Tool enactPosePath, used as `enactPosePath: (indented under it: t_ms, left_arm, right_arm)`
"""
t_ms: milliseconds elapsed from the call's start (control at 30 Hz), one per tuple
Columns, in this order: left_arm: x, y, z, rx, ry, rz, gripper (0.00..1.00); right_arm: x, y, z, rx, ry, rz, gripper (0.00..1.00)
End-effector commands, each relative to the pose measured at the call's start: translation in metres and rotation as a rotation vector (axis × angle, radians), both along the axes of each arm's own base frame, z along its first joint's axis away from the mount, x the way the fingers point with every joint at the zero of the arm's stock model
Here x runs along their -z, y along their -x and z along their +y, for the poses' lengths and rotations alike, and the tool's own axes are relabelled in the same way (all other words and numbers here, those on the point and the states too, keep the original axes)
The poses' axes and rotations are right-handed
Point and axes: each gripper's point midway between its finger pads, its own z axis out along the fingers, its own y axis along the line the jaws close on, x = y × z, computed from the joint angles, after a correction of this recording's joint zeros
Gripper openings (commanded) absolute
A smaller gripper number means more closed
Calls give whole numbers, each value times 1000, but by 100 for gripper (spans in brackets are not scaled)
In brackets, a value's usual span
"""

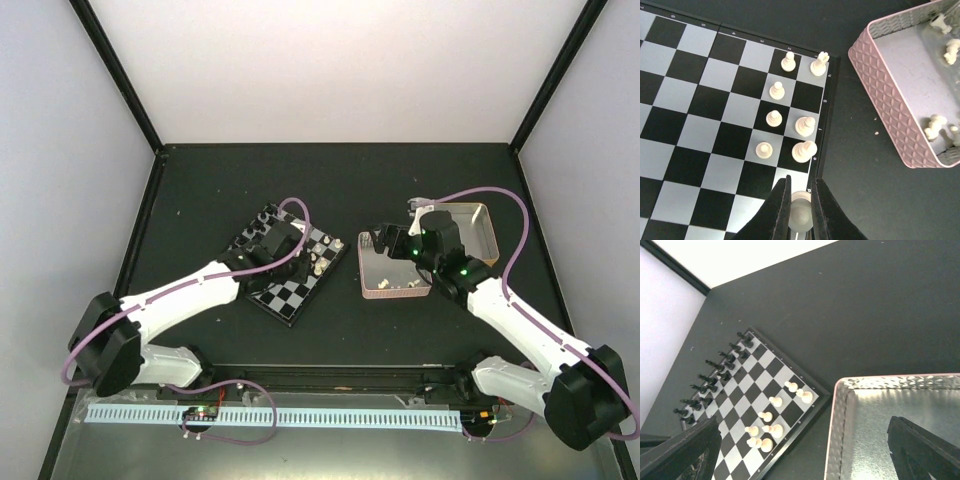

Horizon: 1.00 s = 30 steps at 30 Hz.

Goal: Set up the chess pieces on the board
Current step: Place the chess piece on the chessboard.

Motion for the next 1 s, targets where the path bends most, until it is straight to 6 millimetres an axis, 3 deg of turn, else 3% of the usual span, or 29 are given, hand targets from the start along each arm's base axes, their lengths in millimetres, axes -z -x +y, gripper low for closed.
enactPosePath:
  t_ms: [0,600,967]
  left_arm:
    - [9,-11,-10,-30,12,-50,2]
    - [61,1,-23,49,-77,-114,2]
    - [77,-2,-8,-15,-148,-129,4]
  right_arm:
    - [7,-4,-16,95,19,19,91]
    - [17,-4,-20,122,31,56,92]
    - [20,-1,-23,127,45,55,92]
